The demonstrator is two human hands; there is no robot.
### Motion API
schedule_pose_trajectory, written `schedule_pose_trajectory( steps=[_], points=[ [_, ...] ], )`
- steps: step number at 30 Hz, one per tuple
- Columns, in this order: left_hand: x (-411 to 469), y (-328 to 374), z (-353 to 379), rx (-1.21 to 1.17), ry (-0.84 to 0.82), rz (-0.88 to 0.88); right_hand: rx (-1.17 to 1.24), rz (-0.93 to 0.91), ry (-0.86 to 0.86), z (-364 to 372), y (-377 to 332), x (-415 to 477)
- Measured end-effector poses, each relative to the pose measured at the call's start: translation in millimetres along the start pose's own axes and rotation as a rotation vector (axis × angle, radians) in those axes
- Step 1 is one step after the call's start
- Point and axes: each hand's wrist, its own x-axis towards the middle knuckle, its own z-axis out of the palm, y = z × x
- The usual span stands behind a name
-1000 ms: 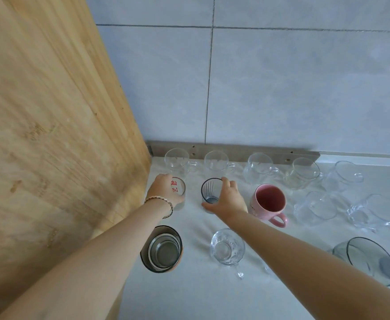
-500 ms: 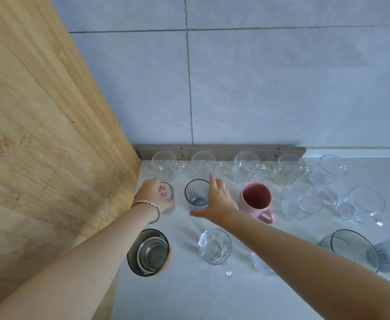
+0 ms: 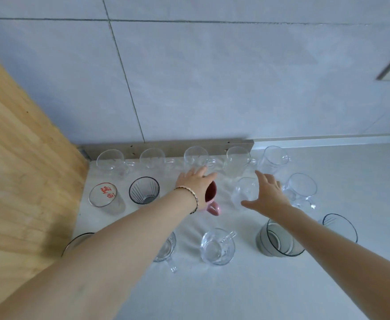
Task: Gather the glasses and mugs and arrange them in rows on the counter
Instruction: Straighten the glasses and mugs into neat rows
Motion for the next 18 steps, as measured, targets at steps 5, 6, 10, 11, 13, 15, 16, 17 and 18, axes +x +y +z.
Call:
schedule_pose_trajectory(
  steps=[5, 6, 10, 11, 13, 15, 16, 17, 18],
  points=[
    [12, 7, 8, -0.128, -0.087, -0.198, 0.021, -0.090, -0.164, 1, 16, 18],
    [10, 7, 8, -0.130, -0.064, -0.252, 0.025, -0.099, -0.163, 2, 17, 20],
    [8, 5, 12, -0.253, 0.029, -0.449, 0.040, -0.043, -0.108, 9, 15, 18],
    [8, 4, 13, -0.279, 0.054, -0.470, 0.066, -0.018, -0.094, 12, 14, 17],
    [9, 4, 16, -0.312, 0.079, -0.483, 0.143, 0.021, -0.065, 18, 11, 15],
    [9, 4, 16, -0.322, 0.083, -0.478, 0.201, 0.040, -0.050, 23, 7, 16],
    [9, 4, 16, -0.322, 0.088, -0.472, 0.216, 0.043, -0.049, 24, 5, 18],
    [10, 3, 16, -0.321, 0.096, -0.464, 0.223, 0.043, -0.048, 24, 3, 21],
    [10, 2, 16, -0.321, 0.103, -0.456, 0.224, 0.040, -0.049, 24, 1, 23]
  ],
)
